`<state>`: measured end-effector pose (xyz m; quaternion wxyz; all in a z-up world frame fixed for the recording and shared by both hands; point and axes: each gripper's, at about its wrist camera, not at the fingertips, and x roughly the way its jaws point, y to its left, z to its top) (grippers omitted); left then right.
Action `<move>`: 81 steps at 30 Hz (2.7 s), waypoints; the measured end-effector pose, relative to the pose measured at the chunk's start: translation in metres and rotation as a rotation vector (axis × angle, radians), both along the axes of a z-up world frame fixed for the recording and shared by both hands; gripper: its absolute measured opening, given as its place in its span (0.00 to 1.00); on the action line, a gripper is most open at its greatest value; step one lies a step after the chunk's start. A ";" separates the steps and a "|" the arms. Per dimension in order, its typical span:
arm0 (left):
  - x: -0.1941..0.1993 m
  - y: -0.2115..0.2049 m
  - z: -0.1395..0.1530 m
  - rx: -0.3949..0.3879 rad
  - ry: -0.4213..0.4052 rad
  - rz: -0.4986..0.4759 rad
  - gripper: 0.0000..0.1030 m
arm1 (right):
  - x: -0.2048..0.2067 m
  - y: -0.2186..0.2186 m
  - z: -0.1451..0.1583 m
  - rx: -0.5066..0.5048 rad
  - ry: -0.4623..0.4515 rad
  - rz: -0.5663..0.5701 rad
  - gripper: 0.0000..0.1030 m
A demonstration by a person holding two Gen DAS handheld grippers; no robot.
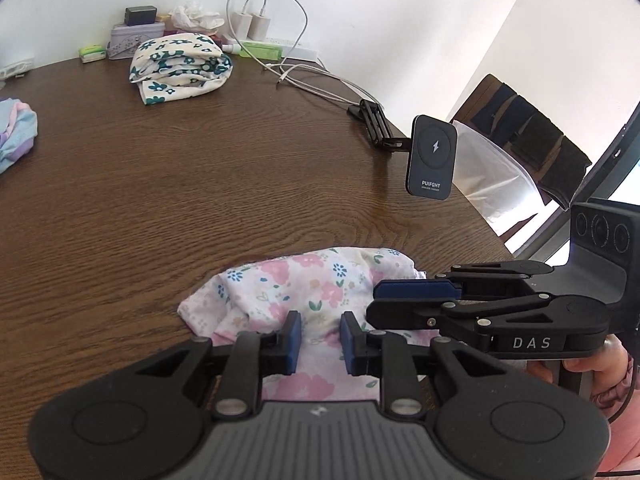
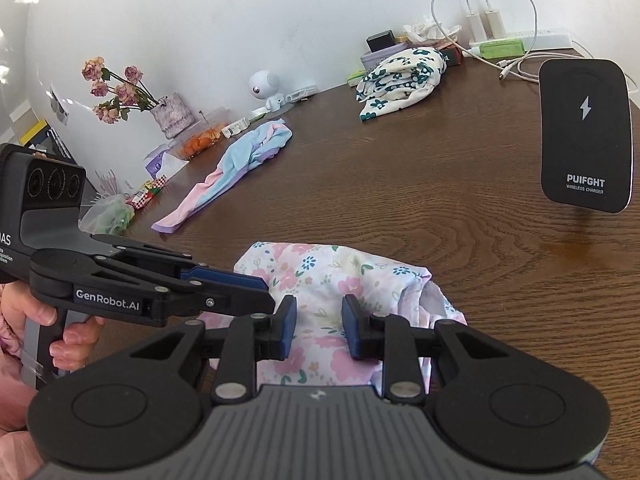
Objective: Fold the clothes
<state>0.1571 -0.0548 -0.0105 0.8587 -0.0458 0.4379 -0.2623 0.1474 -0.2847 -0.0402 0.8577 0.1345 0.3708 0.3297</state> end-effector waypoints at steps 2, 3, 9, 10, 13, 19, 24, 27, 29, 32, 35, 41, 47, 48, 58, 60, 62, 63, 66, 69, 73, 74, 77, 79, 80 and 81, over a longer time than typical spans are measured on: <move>-0.008 0.003 0.009 -0.028 -0.037 0.001 0.28 | -0.007 -0.009 0.009 0.034 -0.030 -0.019 0.26; -0.012 0.005 0.015 -0.048 -0.055 0.001 0.35 | -0.012 -0.013 0.014 0.047 -0.051 -0.030 0.26; -0.020 0.002 0.017 -0.025 -0.057 -0.008 0.34 | -0.036 -0.007 0.024 -0.018 -0.116 0.009 0.26; -0.018 0.000 0.011 -0.008 -0.042 0.000 0.31 | -0.037 -0.003 0.021 -0.037 -0.114 0.017 0.26; -0.012 -0.002 -0.005 0.013 0.001 0.024 0.25 | -0.036 0.001 0.015 -0.051 -0.101 0.012 0.26; -0.017 0.004 -0.007 -0.016 -0.013 0.023 0.32 | -0.033 0.006 0.003 -0.060 -0.068 0.003 0.32; -0.027 0.028 0.009 -0.216 -0.065 0.004 0.74 | -0.029 -0.036 0.005 0.353 0.092 0.064 0.50; -0.026 0.046 0.014 -0.320 -0.070 0.020 0.82 | -0.030 -0.046 0.002 0.456 0.150 0.069 0.59; -0.023 0.055 0.014 -0.367 -0.058 0.044 0.84 | -0.032 -0.049 0.000 0.507 0.184 0.074 0.68; -0.018 0.065 0.010 -0.401 -0.035 0.084 0.87 | -0.036 -0.048 0.001 0.535 0.196 0.082 0.77; -0.014 0.069 0.006 -0.403 -0.010 0.115 0.87 | -0.038 -0.042 0.002 0.567 0.220 0.102 0.82; -0.012 0.072 -0.001 -0.397 0.024 0.144 0.89 | -0.038 -0.036 -0.004 0.612 0.286 0.088 1.00; -0.012 0.071 -0.003 -0.399 0.044 0.167 0.92 | -0.045 -0.031 -0.008 0.655 0.312 0.086 1.00; -0.012 0.069 -0.003 -0.393 0.045 0.167 0.92 | -0.046 -0.031 -0.008 0.650 0.311 0.087 1.00; -0.010 0.062 -0.006 -0.369 0.070 0.176 0.92 | -0.055 -0.030 -0.010 0.622 0.326 0.093 1.00; -0.010 0.061 -0.007 -0.367 0.072 0.174 0.92 | -0.055 -0.030 -0.011 0.618 0.328 0.095 1.00; -0.011 0.060 -0.007 -0.367 0.072 0.174 0.92 | -0.054 -0.031 -0.011 0.611 0.327 0.095 1.00; -0.011 0.060 -0.008 -0.369 0.072 0.175 0.92 | -0.054 -0.032 -0.011 0.608 0.327 0.095 1.00; -0.014 0.062 -0.010 -0.379 0.070 0.182 0.92 | -0.051 -0.034 -0.010 0.613 0.328 0.099 1.00; -0.018 0.065 -0.012 -0.390 0.069 0.190 0.92 | -0.047 -0.037 -0.010 0.627 0.329 0.104 1.00; -0.021 0.072 -0.015 -0.402 0.068 0.203 0.92 | -0.040 -0.039 -0.010 0.636 0.326 0.106 1.00; -0.022 0.073 -0.016 -0.405 0.068 0.205 0.92 | -0.038 -0.039 -0.011 0.633 0.324 0.106 1.00; -0.023 0.076 -0.018 -0.407 0.070 0.210 0.92 | -0.033 -0.041 -0.012 0.624 0.314 0.109 1.00; -0.024 0.076 -0.019 -0.400 0.070 0.209 0.92 | -0.029 -0.043 -0.012 0.617 0.306 0.113 1.00; -0.024 0.075 -0.019 -0.396 0.068 0.206 0.92 | -0.028 -0.044 -0.013 0.613 0.302 0.114 1.00; -0.025 0.075 -0.019 -0.393 0.067 0.203 0.92 | -0.026 -0.046 -0.013 0.610 0.298 0.115 1.00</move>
